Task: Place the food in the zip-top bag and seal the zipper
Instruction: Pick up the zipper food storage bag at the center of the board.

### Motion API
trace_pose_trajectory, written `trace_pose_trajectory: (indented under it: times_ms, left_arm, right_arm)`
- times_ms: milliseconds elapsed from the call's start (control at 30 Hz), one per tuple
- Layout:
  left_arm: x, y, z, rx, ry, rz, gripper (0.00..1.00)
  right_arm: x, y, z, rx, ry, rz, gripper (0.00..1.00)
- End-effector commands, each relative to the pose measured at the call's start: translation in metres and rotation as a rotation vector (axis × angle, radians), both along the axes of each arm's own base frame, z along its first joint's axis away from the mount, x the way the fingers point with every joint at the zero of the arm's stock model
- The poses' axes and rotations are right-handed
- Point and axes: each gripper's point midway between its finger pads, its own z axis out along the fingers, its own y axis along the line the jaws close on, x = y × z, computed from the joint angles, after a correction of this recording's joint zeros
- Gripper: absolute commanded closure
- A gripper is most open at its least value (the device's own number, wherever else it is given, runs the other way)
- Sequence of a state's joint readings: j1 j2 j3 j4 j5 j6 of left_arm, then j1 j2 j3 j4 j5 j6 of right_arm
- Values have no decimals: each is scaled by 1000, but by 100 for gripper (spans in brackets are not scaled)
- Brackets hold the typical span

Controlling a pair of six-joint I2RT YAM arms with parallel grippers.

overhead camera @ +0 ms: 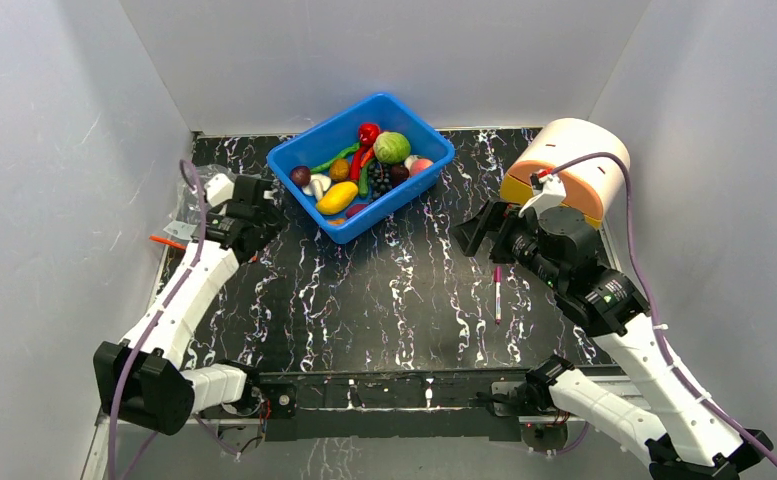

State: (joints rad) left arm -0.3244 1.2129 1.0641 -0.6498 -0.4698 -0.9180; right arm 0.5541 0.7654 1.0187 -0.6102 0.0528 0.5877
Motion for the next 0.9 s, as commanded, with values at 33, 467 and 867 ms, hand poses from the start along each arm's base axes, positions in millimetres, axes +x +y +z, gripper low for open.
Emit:
trace_pose_trajectory:
  times_ms: [33, 467, 867]
  left_arm:
    - [7, 30, 10, -77, -31, 186, 34]
    - [28, 93, -62, -233, 138, 472, 51]
    - [24, 111, -126, -211, 255, 557, 54]
  right_arm:
    - [-1, -5, 7, -23, -33, 0, 2]
    - [-8, -6, 7, -15, -38, 13, 2]
    - [-15, -15, 17, -15, -63, -1, 2]
